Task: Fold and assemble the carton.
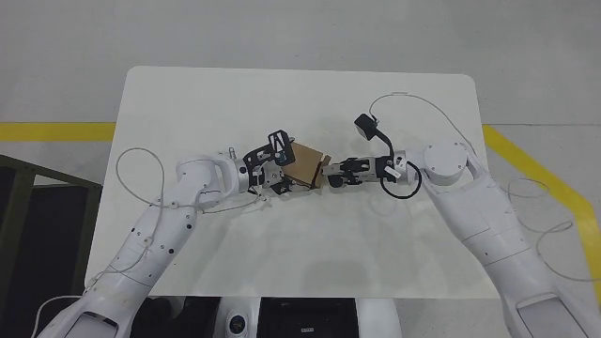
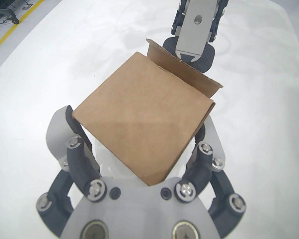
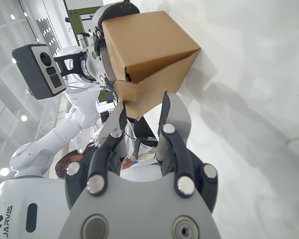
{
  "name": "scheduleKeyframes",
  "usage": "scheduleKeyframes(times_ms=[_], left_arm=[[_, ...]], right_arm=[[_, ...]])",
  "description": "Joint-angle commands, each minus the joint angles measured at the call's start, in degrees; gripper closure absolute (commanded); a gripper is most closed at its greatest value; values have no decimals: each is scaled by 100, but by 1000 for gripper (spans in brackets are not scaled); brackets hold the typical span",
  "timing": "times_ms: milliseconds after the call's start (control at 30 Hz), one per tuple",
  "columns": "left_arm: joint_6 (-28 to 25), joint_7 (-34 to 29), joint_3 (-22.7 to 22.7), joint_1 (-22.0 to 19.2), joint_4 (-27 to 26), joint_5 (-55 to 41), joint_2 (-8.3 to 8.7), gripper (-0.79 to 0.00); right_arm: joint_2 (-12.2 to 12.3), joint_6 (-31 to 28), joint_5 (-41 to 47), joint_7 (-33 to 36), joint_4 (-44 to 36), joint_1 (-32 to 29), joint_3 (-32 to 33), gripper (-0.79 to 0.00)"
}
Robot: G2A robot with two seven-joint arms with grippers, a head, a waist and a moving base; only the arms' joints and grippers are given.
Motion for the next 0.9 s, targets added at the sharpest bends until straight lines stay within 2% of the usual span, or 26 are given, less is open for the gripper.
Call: scheduleKeyframes(times_ms=[0, 267, 867], left_arm=[[-1, 1, -1, 2, 0, 0, 0, -785], [0, 20, -4, 9, -11, 22, 1, -785], [-9, 18, -20, 28, -47, 18, 5, -785]], right_arm=[[10, 12, -3, -4, -16, -28, 22, -256], [17, 89, -91, -14, -56, -29, 1, -234], [-72, 175, -215, -73, 41, 211, -263, -243]])
